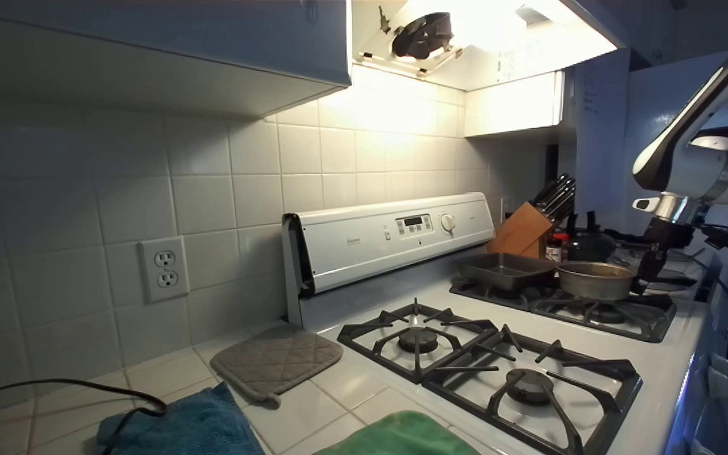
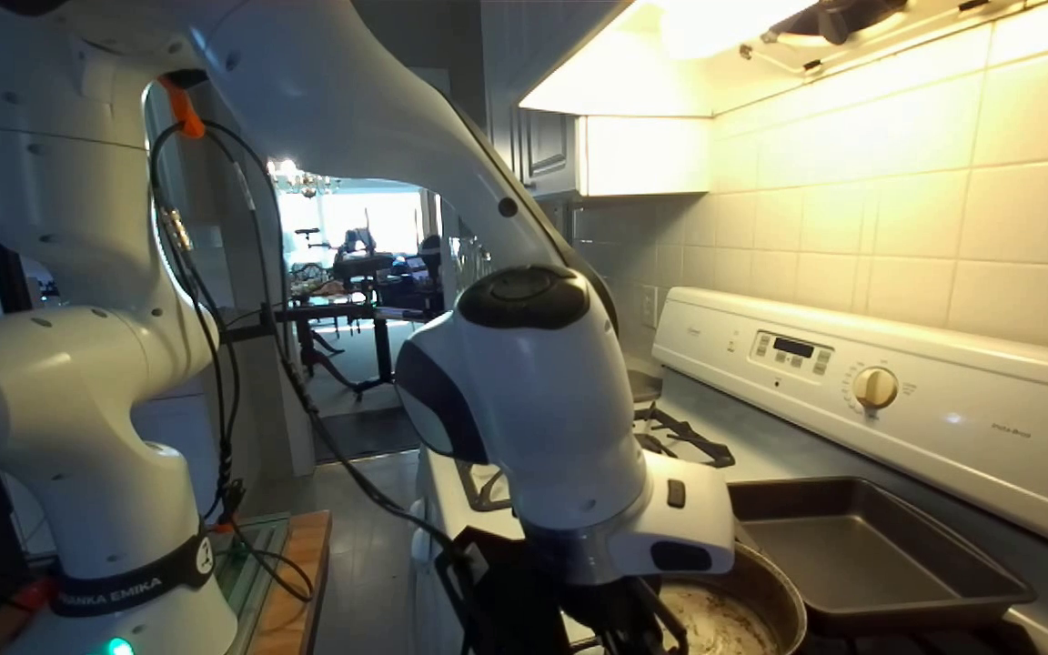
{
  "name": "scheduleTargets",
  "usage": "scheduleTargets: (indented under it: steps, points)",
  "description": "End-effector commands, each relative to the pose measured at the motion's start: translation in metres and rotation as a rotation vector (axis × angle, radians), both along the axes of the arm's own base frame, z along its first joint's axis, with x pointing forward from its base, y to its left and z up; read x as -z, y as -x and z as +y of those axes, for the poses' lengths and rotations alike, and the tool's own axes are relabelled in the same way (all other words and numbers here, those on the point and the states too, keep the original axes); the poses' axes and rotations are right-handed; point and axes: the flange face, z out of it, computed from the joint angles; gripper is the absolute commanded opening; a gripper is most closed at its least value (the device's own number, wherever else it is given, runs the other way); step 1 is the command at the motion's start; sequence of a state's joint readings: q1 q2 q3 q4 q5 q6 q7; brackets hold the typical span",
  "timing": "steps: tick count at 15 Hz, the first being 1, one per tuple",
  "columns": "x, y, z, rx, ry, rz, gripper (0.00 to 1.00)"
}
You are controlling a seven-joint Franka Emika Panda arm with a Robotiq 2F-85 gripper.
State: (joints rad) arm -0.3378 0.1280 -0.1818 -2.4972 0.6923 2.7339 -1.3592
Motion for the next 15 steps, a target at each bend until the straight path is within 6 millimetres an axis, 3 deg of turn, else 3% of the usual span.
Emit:
scheduleTargets:
  steps: [1, 15]
  points:
    - [-0.002, -0.002, -0.002, -0.007, -0.020, -0.015, 0.11]
    - [-0.028, 0.014, -0.012, -0.100, -0.027, -0.029, 0.11]
